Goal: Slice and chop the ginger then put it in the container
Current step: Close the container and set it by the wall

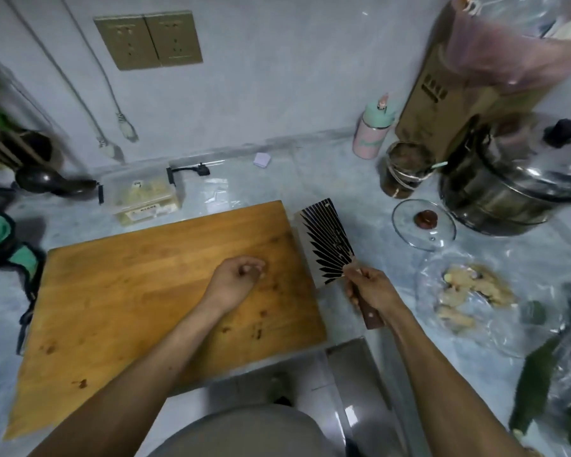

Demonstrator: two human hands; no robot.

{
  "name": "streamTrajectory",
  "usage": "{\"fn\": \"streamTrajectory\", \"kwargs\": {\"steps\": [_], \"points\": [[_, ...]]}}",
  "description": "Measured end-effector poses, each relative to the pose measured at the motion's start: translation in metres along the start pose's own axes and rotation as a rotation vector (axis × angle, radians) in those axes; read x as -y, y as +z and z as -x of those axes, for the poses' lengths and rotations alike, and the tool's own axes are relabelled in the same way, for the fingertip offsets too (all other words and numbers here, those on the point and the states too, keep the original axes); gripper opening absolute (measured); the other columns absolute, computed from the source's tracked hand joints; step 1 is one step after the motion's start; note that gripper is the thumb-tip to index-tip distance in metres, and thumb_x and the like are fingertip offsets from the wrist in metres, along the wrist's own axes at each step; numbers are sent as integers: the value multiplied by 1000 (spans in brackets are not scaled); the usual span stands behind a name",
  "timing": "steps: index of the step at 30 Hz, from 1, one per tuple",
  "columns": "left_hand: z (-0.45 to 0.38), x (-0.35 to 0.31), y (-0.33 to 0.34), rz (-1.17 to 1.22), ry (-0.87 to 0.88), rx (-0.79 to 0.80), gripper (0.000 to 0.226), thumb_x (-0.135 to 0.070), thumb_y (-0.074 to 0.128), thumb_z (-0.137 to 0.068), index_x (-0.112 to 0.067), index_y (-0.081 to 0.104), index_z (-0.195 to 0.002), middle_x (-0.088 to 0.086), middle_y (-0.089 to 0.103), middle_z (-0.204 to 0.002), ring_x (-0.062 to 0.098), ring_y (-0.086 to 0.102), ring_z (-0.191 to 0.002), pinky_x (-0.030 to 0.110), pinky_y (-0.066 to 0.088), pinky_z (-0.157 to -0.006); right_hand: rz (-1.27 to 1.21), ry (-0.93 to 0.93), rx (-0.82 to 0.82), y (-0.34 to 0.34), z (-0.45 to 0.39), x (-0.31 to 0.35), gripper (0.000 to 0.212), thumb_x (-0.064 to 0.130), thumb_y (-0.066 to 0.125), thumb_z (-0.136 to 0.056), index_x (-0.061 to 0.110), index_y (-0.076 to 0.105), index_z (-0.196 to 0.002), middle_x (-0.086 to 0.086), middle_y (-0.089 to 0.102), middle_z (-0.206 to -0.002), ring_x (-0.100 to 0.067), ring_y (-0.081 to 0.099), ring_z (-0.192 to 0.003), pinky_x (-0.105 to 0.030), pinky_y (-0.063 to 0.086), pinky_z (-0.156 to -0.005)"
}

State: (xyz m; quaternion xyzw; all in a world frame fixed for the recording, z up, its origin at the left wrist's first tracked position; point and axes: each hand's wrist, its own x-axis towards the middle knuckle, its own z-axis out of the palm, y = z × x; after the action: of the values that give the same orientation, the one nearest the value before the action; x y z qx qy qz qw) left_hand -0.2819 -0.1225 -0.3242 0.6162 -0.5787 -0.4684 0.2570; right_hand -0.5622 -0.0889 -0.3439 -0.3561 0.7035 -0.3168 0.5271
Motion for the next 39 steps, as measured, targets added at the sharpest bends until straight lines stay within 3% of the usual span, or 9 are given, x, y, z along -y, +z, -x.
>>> {"fn": "streamTrajectory", "kwargs": {"steps": [6,9,15,18,21,25,31,35,39], "points": [[-24,-20,25,16,-62,27,18,-14,56,-100,-23,71,-96,-7,72,-86,8,65,-79,8,46,-67,102,-2,22,-4,-46,-14,42,39,56,-102,3,64,-83,-18,66,-73,-22,62,-62,-33,50,-64],[-29,-17,24,8,-92,40,20,-11,57,-99,-25,70,-91,-6,71,-84,10,64,-74,12,48,-68,357,-15,-7,3,-61,-20,38,40,52,-103,4,63,-98,-15,63,-95,-27,62,-93,-38,50,-85],[-31,-6,14,95,-169,-41,20,-3,54,-98,-11,72,-92,0,70,-76,11,60,-65,16,50,-69,868,-39,-129,16,-58,4,37,33,52,-101,2,61,-121,-17,62,-124,-31,61,-114,-37,50,-94],[-23,3,0,171,-196,-96,16,-4,56,-98,-6,72,-99,0,72,-78,9,62,-62,17,52,-70,870,-168,-150,31,-53,35,33,31,53,-102,2,59,-117,-16,63,-115,-30,63,-107,-39,53,-90],[-7,11,-29,269,-236,-210,15,-6,57,-98,-8,71,-100,3,73,-81,5,64,-59,15,53,-64,656,-363,12,66,-40,76,22,21,60,-96,6,60,-81,-7,60,-78,-22,60,-74,-32,51,-69],[23,32,-94,371,-275,-397,13,-8,58,-97,-9,71,-101,8,72,-86,10,64,-66,15,53,-66,644,-548,249,145,-16,121,17,21,65,-96,12,60,-83,2,60,-80,-16,56,-79,-30,42,-70],[62,106,-210,417,-338,-648,12,-7,59,-97,-3,70,-99,5,71,-77,20,63,-71,27,52,-73,698,-661,422,275,10,155,14,23,69,-94,16,61,-84,-1,65,-85,-22,65,-88,-30,47,-70],[72,162,-280,334,-425,-745,16,-5,59,-95,-10,72,-87,13,72,-93,27,66,-87,39,56,-86,701,-709,515,337,32,173,10,18,66,-95,11,67,-89,3,66,-81,-13,64,-78,-24,49,-68],[60,180,-329,29,-354,-778,17,-7,53,-93,-8,69,-87,9,70,-93,18,57,-82,23,42,-73,664,-702,520,384,48,183,9,19,65,-95,15,68,-88,0,69,-83,-14,66,-78,-33,56,-76]]}}
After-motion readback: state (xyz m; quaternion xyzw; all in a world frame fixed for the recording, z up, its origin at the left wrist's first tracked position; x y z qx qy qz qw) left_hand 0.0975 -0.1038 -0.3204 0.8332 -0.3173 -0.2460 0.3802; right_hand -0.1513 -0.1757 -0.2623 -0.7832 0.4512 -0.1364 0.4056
